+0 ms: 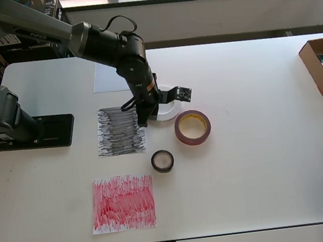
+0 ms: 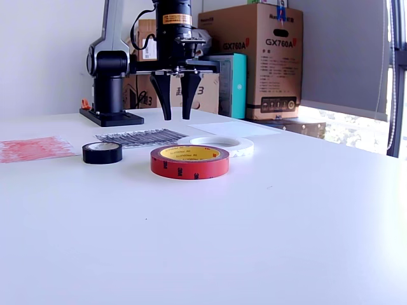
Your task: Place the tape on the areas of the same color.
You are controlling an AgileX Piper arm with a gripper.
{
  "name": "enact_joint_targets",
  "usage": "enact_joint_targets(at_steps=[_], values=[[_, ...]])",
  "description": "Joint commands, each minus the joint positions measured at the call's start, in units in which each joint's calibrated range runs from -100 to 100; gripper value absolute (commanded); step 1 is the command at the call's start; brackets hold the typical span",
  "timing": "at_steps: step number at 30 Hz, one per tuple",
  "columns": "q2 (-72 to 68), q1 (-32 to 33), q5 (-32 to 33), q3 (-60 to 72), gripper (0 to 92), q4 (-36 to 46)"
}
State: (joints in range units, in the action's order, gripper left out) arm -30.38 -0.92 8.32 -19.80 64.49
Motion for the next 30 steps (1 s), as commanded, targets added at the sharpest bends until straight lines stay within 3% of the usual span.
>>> enact_joint_targets(at_steps=[1, 9, 30], values=[[-0.02, 1.56, 0.12, -0.33, 45.3, -1.49], [-3.67, 2.43, 0.04, 0.31, 54.4, -3.10], [-3.86, 1.09, 0.04, 0.76, 54.5, -3.10]])
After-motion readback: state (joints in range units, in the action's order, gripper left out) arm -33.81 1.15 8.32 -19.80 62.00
